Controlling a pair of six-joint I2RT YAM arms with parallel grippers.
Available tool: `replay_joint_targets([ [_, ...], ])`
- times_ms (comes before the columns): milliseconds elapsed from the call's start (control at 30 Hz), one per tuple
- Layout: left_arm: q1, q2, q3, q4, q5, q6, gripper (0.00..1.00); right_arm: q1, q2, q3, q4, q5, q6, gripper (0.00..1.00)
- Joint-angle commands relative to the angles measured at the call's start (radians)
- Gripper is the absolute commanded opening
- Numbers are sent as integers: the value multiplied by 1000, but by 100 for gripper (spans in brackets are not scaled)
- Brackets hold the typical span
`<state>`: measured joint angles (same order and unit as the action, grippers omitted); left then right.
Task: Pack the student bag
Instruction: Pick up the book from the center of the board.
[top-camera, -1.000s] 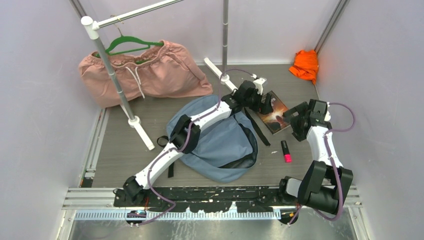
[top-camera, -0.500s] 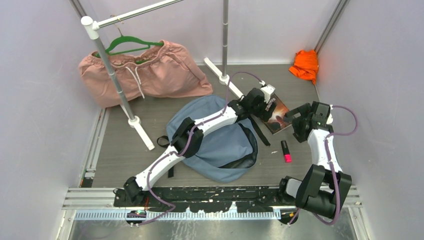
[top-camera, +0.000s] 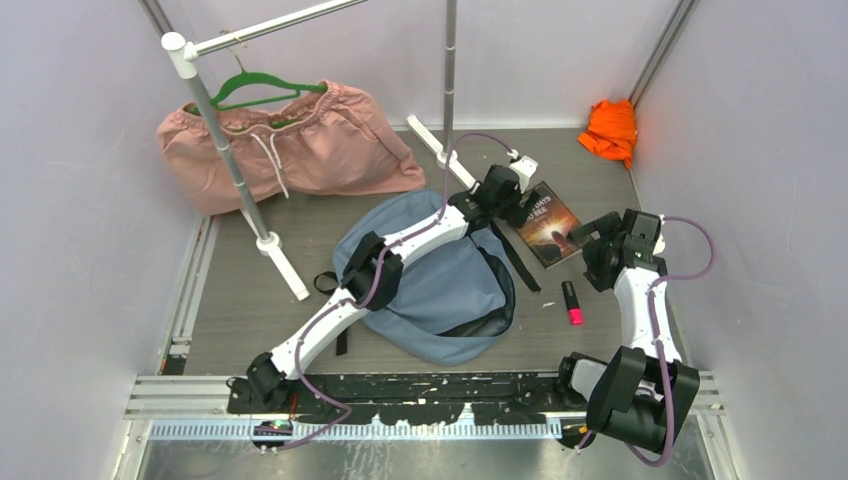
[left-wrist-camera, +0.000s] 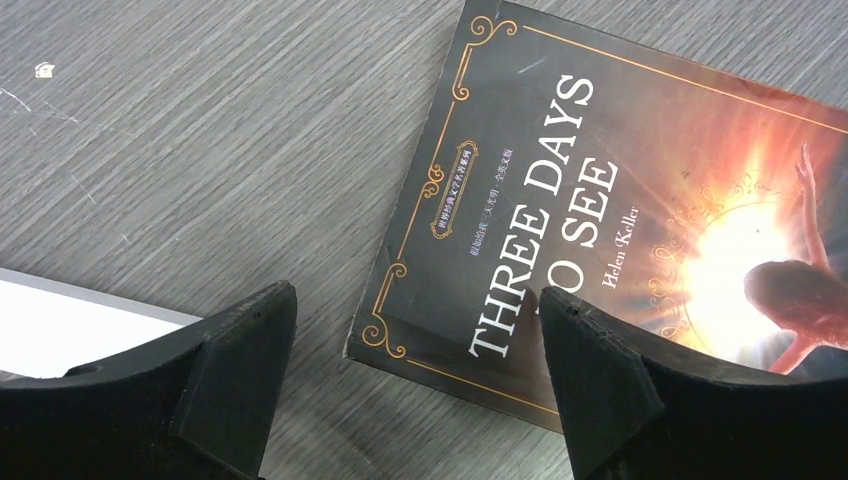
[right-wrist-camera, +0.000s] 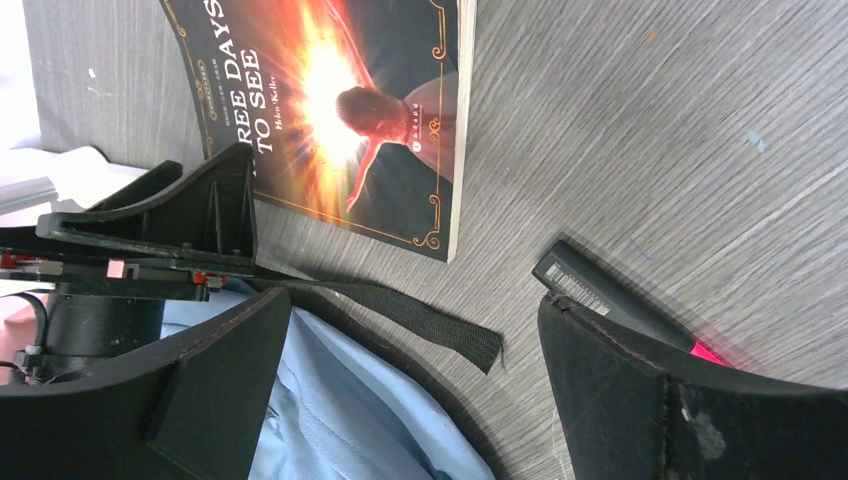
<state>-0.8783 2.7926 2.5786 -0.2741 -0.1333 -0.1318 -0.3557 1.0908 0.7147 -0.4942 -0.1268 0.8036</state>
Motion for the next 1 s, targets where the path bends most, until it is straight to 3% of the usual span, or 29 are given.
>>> replay_joint_targets([
  [0, 12, 12, 49, -24, 30, 7, 92, -3, -11, 9, 12, -23, -2, 100],
  [467, 8, 15, 26, -78, 228, -150, 92, -3, -16, 19, 21, -37, 22, 100],
  [967, -35, -77, -90, -66, 284, -143, 92, -7, 54, -7, 75, 25, 10, 100],
])
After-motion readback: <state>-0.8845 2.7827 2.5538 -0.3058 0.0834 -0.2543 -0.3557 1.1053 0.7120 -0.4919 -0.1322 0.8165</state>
